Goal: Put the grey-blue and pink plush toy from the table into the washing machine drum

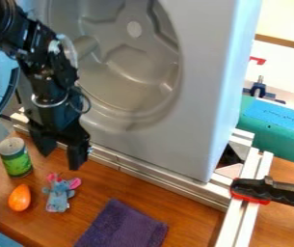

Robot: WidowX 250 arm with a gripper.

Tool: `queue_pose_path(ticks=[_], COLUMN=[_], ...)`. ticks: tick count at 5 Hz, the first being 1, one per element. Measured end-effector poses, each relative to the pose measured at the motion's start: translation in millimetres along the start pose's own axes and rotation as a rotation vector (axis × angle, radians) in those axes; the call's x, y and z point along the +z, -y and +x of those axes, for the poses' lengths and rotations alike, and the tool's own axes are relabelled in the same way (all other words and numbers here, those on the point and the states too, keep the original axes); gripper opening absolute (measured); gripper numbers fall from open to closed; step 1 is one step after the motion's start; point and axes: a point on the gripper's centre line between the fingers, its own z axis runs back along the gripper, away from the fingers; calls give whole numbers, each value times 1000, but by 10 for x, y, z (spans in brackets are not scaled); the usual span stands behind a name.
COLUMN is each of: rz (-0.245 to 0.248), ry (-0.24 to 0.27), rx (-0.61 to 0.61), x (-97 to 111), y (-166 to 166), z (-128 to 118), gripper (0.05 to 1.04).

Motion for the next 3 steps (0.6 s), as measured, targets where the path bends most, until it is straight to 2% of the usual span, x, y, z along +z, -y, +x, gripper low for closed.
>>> queue_pose_path(ticks=[1,3], rz=[55,52], ry=[-96,-266], rx=[12,81], x=[-266,-707], y=[-104,-228], z=[-6,-51], gripper=[1001,1001])
